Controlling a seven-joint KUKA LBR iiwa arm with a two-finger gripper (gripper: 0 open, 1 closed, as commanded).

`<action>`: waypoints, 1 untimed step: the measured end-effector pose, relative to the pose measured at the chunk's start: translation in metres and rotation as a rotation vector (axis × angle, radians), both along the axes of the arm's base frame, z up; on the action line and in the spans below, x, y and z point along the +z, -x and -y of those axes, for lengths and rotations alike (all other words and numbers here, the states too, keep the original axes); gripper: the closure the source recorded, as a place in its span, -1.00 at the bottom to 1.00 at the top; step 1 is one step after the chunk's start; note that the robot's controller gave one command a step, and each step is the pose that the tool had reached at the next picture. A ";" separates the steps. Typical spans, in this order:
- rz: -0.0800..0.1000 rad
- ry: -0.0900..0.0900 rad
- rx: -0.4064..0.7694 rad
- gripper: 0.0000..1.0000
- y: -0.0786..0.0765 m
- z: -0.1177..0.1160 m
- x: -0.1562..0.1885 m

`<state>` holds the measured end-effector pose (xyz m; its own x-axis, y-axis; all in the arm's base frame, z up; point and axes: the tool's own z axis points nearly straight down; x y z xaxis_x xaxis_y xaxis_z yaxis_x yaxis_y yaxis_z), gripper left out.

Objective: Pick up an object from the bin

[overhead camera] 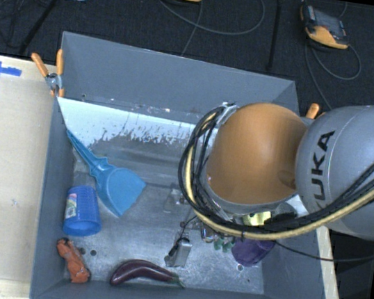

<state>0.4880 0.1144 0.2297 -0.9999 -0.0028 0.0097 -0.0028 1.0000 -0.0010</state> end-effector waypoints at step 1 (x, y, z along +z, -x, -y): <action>0.008 -0.001 -0.004 -1.00 -0.002 0.001 0.004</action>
Offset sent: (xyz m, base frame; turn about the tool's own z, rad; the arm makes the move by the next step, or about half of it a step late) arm -0.0172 -0.0187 -0.1597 -0.1341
